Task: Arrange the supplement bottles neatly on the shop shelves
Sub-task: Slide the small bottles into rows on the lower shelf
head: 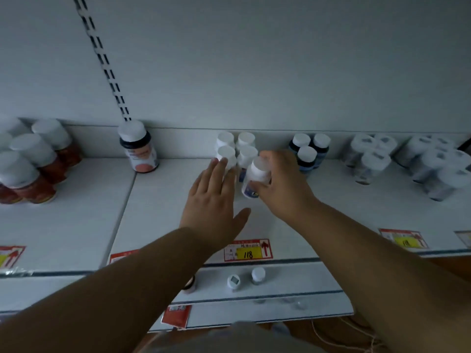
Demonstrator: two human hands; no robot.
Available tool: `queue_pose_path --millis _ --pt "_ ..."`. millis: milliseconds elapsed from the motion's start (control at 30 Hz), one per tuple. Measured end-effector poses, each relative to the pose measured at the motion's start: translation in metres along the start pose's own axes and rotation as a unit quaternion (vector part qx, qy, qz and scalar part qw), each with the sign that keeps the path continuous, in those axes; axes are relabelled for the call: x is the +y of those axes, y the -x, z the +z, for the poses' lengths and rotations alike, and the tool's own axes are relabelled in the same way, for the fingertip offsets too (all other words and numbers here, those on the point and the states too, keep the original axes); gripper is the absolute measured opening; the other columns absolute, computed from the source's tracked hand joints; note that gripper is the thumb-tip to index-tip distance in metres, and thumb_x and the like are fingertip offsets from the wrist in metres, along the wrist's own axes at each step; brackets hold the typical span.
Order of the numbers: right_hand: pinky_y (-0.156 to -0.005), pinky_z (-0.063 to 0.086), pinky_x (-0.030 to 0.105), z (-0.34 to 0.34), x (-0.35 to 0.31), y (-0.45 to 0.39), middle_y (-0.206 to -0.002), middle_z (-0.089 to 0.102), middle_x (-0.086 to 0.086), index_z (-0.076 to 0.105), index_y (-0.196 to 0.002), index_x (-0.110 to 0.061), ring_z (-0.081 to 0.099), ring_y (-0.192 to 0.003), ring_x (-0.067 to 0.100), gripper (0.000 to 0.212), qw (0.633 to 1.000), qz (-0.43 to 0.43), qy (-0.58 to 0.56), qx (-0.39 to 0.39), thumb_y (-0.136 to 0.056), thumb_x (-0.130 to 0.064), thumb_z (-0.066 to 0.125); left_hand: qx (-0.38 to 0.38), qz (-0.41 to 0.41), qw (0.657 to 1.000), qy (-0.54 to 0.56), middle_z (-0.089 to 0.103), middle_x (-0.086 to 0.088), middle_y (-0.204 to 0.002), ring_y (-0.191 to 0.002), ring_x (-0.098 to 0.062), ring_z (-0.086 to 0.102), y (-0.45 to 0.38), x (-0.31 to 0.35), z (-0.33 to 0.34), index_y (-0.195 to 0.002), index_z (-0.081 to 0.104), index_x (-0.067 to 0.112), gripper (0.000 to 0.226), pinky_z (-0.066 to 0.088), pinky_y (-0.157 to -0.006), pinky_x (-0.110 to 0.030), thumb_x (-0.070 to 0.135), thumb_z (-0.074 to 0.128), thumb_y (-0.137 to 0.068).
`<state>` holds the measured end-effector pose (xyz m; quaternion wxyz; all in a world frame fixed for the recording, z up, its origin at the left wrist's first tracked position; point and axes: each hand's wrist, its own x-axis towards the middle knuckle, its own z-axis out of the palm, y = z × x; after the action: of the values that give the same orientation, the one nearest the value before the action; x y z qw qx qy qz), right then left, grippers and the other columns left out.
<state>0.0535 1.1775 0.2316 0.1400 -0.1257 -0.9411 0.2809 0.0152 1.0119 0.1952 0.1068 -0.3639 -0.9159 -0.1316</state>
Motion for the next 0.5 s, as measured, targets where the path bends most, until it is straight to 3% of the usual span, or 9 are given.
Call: queue_pose_path --millis 100,200,400,500 --pt "-0.097 0.045 0.038 0.018 0.006 -0.014 -0.131 0.043 0.009 0.045 -0.135 -0.017 0.051 -0.115 0.027 0.06 0.997 -0.061 0.036 -0.033 -0.084 -0.024 0.076 -0.009 -0.029 0.999 -0.017 0.008 -0.011 -0.163 -0.15 -0.023 -0.004 0.003 0.0 0.016 -0.155 0.009 0.012 0.087 -0.003 -0.117 -0.037 0.058 0.045 -0.092" --pt "-0.099 0.038 0.033 0.038 0.012 -0.015 -0.135 0.042 0.006 0.043 -0.141 -0.019 0.041 -0.124 0.025 0.061 0.987 -0.11 0.087 -0.074 -0.088 -0.026 0.072 -0.013 -0.051 0.997 -0.053 0.017 -0.012 -0.162 -0.15 -0.023 0.004 0.015 -0.008 0.027 -0.154 0.013 0.012 0.086 0.005 -0.117 -0.04 0.055 0.051 -0.089" --pt "-0.099 0.039 0.035 0.042 0.011 -0.031 -0.136 0.044 0.009 0.039 -0.143 -0.02 0.04 -0.127 0.028 0.062 0.99 -0.123 0.06 -0.044 -0.089 -0.023 0.069 0.003 -0.052 0.996 -0.066 0.022 -0.015 -0.16 -0.15 -0.028 0.012 -0.004 -0.014 0.021 -0.153 0.016 0.009 0.086 0.015 -0.12 -0.045 0.052 0.054 -0.089" --pt "-0.1 0.045 0.043 0.048 0.008 -0.015 -0.136 0.044 0.01 0.037 -0.144 -0.02 0.043 -0.125 0.028 0.064 0.993 -0.11 0.044 -0.021 -0.089 -0.027 0.07 0.017 -0.053 0.998 -0.037 0.024 -0.016 -0.159 -0.15 -0.03 0.013 0.007 -0.014 0.018 -0.152 0.017 0.01 0.083 0.015 -0.12 -0.046 0.04 0.06 -0.087"
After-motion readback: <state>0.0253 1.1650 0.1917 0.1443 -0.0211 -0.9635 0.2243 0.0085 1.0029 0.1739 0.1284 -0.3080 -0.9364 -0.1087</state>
